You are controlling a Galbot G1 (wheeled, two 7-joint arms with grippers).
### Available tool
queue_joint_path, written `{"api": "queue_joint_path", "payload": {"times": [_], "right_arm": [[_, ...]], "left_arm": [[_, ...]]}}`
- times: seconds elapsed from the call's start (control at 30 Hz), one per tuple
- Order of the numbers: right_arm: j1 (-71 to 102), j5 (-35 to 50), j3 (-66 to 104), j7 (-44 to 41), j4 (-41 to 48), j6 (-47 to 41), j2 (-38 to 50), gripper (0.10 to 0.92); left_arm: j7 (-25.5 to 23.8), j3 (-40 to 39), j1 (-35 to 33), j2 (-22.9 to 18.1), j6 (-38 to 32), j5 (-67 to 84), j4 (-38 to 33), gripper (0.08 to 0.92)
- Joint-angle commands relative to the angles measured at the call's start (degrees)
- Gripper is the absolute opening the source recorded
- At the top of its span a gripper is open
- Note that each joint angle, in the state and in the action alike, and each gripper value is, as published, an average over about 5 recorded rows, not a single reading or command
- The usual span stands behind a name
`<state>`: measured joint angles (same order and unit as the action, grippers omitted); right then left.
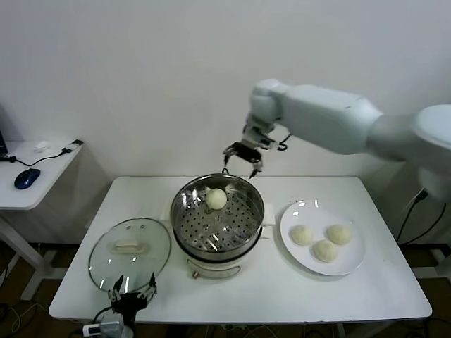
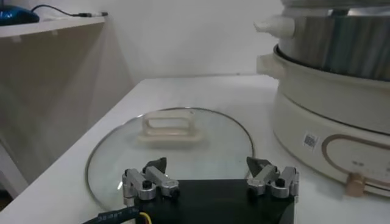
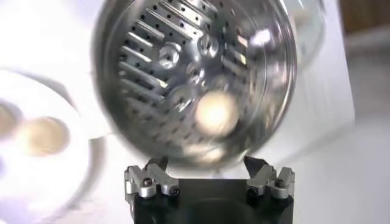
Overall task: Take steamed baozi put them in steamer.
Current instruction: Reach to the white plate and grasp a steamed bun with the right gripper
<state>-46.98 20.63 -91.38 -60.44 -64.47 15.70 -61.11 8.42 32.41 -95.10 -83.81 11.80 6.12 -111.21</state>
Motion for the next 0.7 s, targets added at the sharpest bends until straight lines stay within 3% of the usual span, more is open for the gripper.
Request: {"api": "queue_joint_path", "payload": {"times": [0.03, 0.23, 0.7], "right_arm": [[-9.5, 14.5, -16.7, 1.8, -14.2, -22.8, 21.4, 0.823], [2.5, 13.5, -14.4, 7.5, -20.7, -31.3, 27.1, 0.823], [30.0, 4.4, 10.1, 12.0, -1.1, -33.7, 16.8, 0.823]], "left_arm": [[0.0, 0.0, 0.0, 0.1, 0.0, 0.0, -0.1, 0.823], [0.0, 0.3, 0.3, 0.2, 0.0, 0.0, 0.1, 0.823], [-0.1, 0.2, -0.9, -0.7, -0.3, -1.3, 0.0, 0.823]]}}
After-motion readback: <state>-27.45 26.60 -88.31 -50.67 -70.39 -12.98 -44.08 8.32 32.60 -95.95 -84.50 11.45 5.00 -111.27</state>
